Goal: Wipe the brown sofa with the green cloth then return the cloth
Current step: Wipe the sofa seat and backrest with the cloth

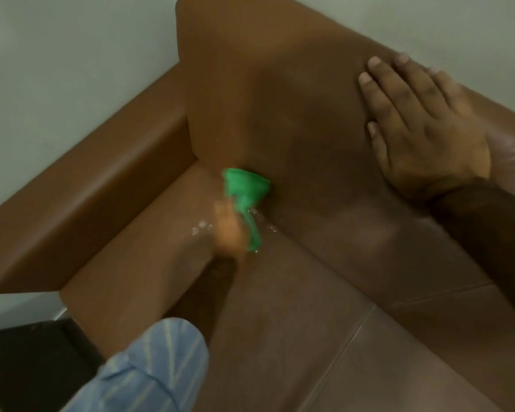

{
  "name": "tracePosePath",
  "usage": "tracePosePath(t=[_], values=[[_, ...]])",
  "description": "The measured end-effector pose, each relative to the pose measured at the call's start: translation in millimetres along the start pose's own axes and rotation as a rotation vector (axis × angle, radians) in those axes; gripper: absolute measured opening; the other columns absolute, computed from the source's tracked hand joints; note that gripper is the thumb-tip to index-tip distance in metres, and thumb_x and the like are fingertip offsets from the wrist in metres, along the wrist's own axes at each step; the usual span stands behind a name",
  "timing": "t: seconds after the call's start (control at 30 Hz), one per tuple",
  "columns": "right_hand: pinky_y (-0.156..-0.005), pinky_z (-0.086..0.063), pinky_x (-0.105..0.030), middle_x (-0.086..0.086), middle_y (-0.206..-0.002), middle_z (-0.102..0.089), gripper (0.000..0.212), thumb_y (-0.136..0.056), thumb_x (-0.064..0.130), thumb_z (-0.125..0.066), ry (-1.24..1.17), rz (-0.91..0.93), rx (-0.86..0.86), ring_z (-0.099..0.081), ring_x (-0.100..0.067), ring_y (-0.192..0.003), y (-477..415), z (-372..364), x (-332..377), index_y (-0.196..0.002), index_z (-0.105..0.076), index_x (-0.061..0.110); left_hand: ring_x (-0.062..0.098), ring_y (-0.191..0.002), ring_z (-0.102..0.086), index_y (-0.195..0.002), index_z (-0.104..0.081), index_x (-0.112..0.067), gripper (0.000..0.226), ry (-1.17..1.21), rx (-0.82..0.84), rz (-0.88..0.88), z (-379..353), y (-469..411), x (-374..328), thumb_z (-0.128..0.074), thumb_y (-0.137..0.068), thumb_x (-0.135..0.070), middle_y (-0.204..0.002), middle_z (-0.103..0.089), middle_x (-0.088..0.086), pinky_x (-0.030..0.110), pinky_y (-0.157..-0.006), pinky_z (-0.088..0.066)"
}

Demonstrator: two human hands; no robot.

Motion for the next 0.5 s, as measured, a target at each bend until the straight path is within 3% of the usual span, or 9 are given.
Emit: tracePosePath(t=[0.13,0.23,0.33,0.43,0.5], values=[[-0.129,-0.020,-0.051,-0.009,-0.176,-0.023,0.058,-0.117,0.037,-0.020,0.010,0.002,-0.009,-0.026,-0.033,-0.161,1,-2,-2,-0.170,-0.017,0.016,0.051,-0.118,-0.051,-0.135,-0.046,-0.005,0.046,-0.125,-0.046,0.384,50,-48,147,-0.055,-0.091,-0.014,-0.137,-0.046,0.030,0.055,-0.102,-0.045],[-0.130,-0.021,-0.051,-0.009,-0.176,-0.022,0.058,-0.117,0.037,-0.021,0.012,-0.002,0.010,-0.025,-0.033,-0.161,1,-3,0,-0.170,-0.016,0.016,0.049,-0.115,-0.054,-0.133,-0.045,-0.009,0.048,-0.101,0.005,0.597,34,-6,165,-0.062,-0.089,-0.019,-0.132,-0.054,0.027,0.052,-0.094,-0.048],[-0.130,-0.022,-0.052,-0.009,-0.176,-0.023,0.057,-0.117,0.036,-0.023,0.019,-0.009,0.007,-0.026,-0.033,-0.161,1,-1,-2,-0.170,-0.018,0.015,0.045,-0.114,-0.056,-0.126,-0.052,-0.010,0.038,-0.075,0.007,0.371,-26,38,88,-0.059,-0.091,-0.021,-0.131,-0.056,0.027,0.047,-0.096,-0.046],[-0.130,-0.021,-0.051,-0.009,-0.176,-0.023,0.058,-0.117,0.038,-0.021,0.021,-0.012,0.016,-0.025,-0.032,-0.162,1,-1,-1,-0.170,-0.017,0.016,0.038,-0.126,-0.049,-0.140,-0.046,-0.019,0.052,-0.135,0.243,0.030,-86,80,14,-0.055,-0.089,-0.016,-0.144,-0.049,0.015,0.040,-0.108,-0.041],[-0.130,-0.021,-0.051,-0.008,-0.176,-0.023,0.058,-0.117,0.038,-0.021,0.022,-0.014,0.017,-0.025,-0.032,-0.162,0,0,-2,-0.170,-0.017,0.016,0.035,-0.119,-0.054,-0.136,-0.052,-0.019,0.052,-0.126,0.392,-0.263,-99,99,-8,-0.057,-0.086,-0.010,-0.138,-0.054,0.011,0.039,-0.105,-0.045]])
Point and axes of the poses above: each hand's wrist, its own y-axis away from the middle knuckle, its own z-axis out of the back of the hand, x = y × z, the point moved 8 cm from there along -y, towards the middle knuckle
